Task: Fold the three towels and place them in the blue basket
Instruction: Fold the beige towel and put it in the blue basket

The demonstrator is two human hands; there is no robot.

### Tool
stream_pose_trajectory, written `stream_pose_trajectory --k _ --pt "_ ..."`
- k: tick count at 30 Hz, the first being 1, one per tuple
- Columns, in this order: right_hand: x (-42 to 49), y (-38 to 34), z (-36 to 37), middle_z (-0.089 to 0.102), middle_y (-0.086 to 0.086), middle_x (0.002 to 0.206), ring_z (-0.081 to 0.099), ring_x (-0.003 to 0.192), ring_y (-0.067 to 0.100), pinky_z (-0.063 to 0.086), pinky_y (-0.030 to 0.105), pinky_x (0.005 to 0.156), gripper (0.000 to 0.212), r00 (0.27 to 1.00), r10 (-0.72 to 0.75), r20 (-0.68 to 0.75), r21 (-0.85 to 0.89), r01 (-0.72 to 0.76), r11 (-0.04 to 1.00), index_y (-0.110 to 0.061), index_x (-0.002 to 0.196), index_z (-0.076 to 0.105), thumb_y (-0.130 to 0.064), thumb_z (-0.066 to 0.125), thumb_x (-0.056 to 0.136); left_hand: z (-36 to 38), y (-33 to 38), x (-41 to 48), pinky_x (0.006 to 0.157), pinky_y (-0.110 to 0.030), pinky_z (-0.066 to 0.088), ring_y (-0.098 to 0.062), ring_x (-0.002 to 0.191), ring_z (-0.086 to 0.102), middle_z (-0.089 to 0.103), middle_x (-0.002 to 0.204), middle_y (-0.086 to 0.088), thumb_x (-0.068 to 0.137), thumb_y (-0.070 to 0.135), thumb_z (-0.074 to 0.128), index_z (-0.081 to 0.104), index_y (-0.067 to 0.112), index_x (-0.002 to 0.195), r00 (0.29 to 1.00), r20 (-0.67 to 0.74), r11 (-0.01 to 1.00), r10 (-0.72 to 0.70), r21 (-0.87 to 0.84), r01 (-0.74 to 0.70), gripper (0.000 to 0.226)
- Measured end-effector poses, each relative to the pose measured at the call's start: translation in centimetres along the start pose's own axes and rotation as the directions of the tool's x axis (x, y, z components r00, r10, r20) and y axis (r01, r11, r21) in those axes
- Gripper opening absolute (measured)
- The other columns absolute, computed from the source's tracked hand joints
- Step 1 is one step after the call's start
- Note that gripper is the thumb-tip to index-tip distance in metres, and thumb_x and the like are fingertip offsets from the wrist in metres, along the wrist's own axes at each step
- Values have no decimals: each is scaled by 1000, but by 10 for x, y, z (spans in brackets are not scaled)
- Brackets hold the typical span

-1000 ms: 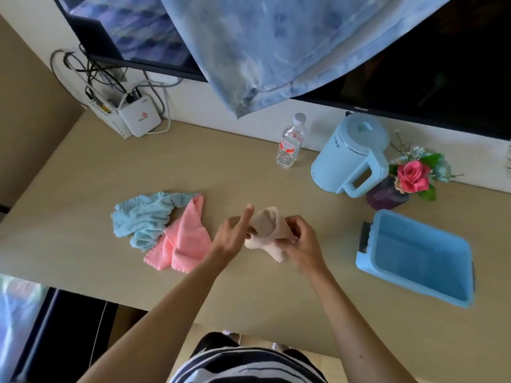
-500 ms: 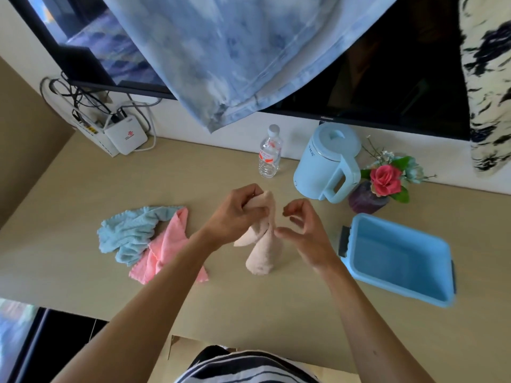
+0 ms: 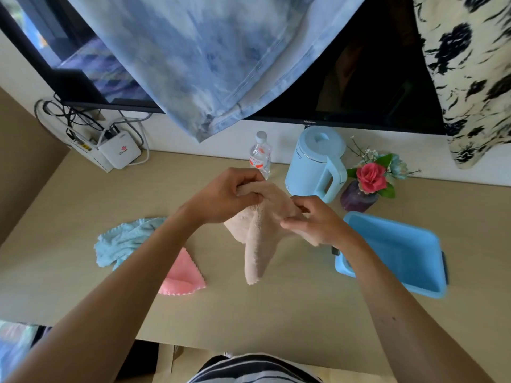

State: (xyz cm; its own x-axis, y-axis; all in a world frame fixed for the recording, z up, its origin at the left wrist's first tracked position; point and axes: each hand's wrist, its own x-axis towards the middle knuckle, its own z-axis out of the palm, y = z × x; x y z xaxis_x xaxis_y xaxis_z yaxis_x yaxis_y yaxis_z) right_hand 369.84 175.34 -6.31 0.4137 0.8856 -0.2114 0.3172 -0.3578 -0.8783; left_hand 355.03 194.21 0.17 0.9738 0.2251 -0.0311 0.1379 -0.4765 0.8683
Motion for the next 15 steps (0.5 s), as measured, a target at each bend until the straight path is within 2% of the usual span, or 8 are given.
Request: stream_pose_trajectory --k 2,5,9,12,15 --pt "-1 7 -6 59 0 72 53 74 8 39 31 71 19 999 19 -43 -47 -21 999 -18 81 66 -31 79 79 -4 -6 2 63 -19 42 -6 67 55 68 79 -8 86 3 69 68 10 88 999 -42 999 -23 38 25 7" --pt "0 12 -14 47 -13 63 42 62 5 32 29 63 21 993 1 -114 -110 -14 994 -23 71 60 -25 78 81 -8 -19 4 61 -18 44 -3 63 55 69 75 0 84 6 73 68 10 88 990 -136 990 -40 125 58 8" --pt "1 15 -24 54 -14 59 45 56 1 38 25 62 22 972 -18 -233 -149 -17 989 -26 69 58 -14 71 82 -19 -36 5 59 -13 40 0 60 56 64 65 17 81 7 76 65 12 82 968 -249 970 -18 229 77 12" --pt "-1 13 -28 55 -9 58 46 55 4 37 24 58 24 953 -75 -294 -225 7 974 -24 68 58 -16 66 89 -28 -44 2 59 -24 44 -6 59 54 65 68 11 81 8 78 65 14 82 958 -284 964 27 260 50 15" --pt "-6 12 -28 42 -8 50 37 48 8 28 26 51 40 925 -172 -338 -334 53 941 -24 59 45 -25 64 95 -30 -45 -5 60 -25 44 -8 61 56 67 72 7 82 7 75 64 13 83 951 -299 957 80 291 11 12"
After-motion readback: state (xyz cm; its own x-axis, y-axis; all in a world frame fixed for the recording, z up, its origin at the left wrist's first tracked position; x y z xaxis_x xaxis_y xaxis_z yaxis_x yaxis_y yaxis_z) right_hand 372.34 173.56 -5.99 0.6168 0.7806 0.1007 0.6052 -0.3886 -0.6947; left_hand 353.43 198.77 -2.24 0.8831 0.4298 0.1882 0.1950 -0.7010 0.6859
